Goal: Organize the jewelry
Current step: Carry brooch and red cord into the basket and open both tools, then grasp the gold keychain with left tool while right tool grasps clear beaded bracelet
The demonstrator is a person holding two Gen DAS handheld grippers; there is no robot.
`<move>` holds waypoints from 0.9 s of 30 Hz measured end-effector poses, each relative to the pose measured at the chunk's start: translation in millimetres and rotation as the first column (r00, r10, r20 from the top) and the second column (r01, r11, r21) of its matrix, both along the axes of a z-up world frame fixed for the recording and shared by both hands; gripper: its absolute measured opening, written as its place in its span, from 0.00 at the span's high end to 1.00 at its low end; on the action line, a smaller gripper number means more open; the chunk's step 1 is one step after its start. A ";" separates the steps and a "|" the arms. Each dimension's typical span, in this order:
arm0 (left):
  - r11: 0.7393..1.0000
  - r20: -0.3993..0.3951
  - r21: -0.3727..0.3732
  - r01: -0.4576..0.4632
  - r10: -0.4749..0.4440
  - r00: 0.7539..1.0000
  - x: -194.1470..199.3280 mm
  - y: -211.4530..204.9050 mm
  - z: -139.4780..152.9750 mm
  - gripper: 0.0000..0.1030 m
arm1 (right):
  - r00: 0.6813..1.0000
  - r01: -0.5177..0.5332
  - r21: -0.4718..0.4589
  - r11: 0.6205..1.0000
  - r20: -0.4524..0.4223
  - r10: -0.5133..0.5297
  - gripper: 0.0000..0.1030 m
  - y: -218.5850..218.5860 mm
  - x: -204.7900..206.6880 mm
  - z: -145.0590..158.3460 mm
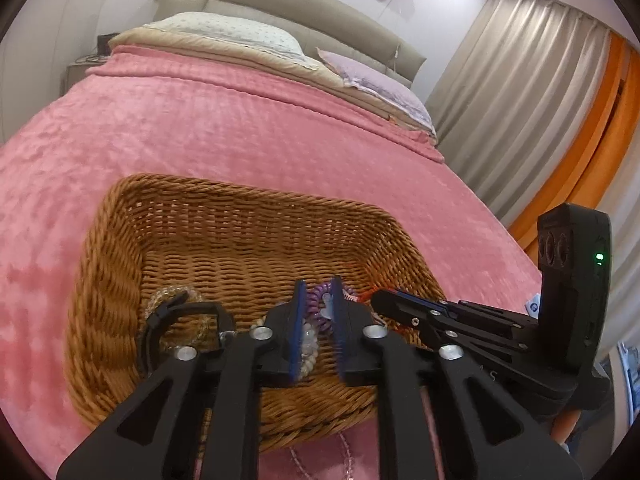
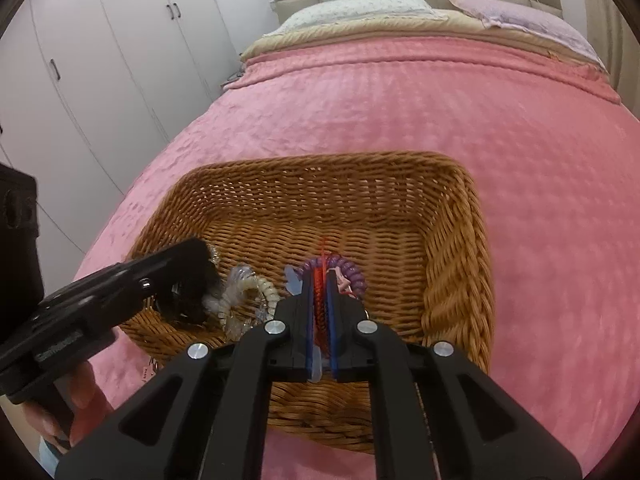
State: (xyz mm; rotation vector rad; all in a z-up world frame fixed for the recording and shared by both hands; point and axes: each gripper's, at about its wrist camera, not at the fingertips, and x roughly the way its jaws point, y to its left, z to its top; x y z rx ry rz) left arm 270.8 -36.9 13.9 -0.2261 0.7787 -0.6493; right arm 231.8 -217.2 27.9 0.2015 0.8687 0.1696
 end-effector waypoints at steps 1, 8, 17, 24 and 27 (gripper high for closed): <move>1.000 0.003 -0.003 -0.001 0.001 1.000 -2.4 1.5 2.3 0.66 | 1.000 0.001 0.007 1.000 -0.003 -0.001 0.89 -0.8 -0.2 0.3; 1.000 0.086 -0.013 0.012 -0.011 0.996 -45.0 29.8 34.3 0.50 | 0.998 0.013 0.021 1.000 0.057 -0.014 0.54 -3.4 -34.1 23.2; 0.999 0.165 -0.040 -0.011 0.017 0.986 -118.0 74.7 52.7 0.50 | 0.993 -0.070 0.000 0.998 0.097 0.070 0.54 27.6 -107.2 39.7; 0.998 0.105 0.058 -0.029 0.023 0.994 -136.6 83.6 5.3 0.50 | 0.995 -0.097 -0.020 0.995 0.022 0.097 0.65 56.3 -117.8 3.7; 0.992 0.045 0.127 0.002 -0.008 0.999 -134.1 77.3 -22.7 0.52 | 0.996 -0.081 -0.007 0.997 -0.028 0.080 0.68 57.3 -108.5 -15.9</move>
